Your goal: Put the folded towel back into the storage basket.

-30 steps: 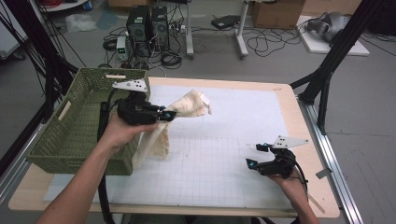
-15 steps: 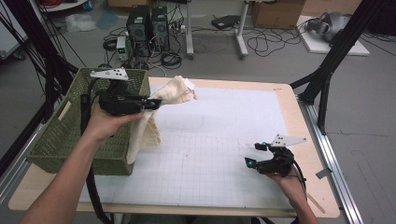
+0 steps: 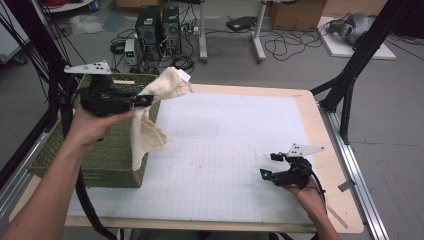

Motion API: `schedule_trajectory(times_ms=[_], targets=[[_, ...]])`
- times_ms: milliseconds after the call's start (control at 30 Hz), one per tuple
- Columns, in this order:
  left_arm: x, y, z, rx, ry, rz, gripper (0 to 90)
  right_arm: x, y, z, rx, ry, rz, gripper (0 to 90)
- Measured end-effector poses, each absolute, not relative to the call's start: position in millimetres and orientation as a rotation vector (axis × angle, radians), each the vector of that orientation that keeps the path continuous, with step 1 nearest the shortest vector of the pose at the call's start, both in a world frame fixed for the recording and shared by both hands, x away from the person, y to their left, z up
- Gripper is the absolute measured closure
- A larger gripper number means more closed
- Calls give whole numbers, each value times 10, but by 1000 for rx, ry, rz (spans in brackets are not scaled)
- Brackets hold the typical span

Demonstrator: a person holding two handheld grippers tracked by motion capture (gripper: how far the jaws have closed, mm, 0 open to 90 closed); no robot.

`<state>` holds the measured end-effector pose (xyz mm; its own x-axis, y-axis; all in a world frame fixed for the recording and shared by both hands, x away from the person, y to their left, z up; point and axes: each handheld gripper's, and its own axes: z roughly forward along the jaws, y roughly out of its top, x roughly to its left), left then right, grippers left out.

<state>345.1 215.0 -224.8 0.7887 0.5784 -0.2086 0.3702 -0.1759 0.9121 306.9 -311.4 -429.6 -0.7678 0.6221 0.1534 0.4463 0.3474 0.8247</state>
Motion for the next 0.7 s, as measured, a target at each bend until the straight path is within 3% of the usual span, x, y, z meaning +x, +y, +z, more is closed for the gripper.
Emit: schedule_trajectory(times_ms=[700], targets=[[3480, 2862, -2384, 1732, 925, 300, 793, 3097, -3076, -4316, 963, 2441, 1378, 191]])
